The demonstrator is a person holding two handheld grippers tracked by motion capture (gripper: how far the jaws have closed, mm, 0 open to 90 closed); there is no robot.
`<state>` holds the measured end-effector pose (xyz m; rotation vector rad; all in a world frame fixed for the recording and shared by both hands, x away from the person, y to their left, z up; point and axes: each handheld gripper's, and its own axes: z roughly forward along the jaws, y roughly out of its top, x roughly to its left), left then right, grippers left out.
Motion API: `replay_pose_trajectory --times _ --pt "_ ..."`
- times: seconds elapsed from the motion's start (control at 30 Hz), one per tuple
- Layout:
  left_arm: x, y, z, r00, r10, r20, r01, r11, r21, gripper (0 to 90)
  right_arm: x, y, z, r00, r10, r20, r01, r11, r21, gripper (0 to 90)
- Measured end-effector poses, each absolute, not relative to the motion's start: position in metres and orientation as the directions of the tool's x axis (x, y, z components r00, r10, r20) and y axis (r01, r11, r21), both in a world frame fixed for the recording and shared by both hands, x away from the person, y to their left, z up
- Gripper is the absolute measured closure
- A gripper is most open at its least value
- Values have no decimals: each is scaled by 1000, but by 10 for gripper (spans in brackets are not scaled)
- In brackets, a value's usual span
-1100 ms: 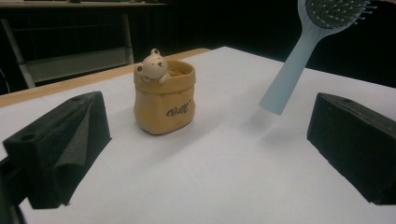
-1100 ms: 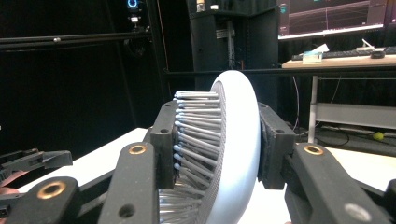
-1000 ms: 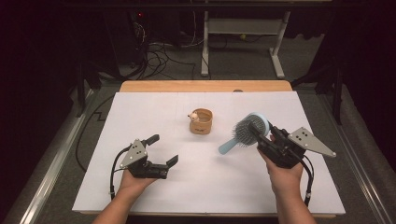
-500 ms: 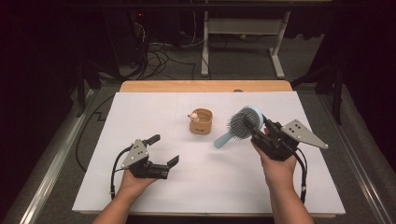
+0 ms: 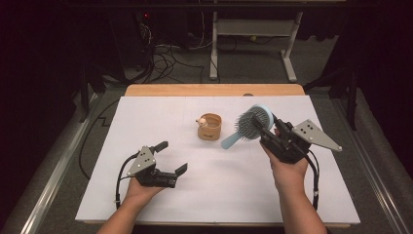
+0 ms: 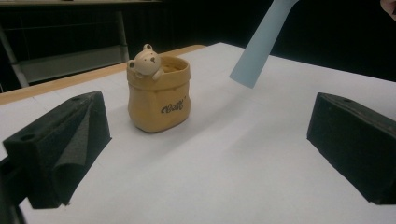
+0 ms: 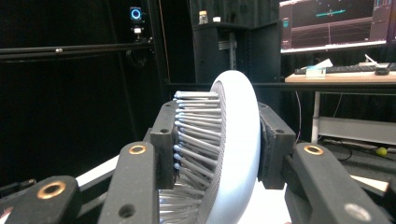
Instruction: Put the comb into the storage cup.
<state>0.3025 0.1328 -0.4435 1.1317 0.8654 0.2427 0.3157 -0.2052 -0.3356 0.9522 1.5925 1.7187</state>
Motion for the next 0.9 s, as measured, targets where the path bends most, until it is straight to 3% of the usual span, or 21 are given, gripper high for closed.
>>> replay_pose_trajectory --times 0.9 --pt "300 132 -444 673 568 -473 239 438 867 5 328 -202 -314 -545 831 109 5 -127 992 598"
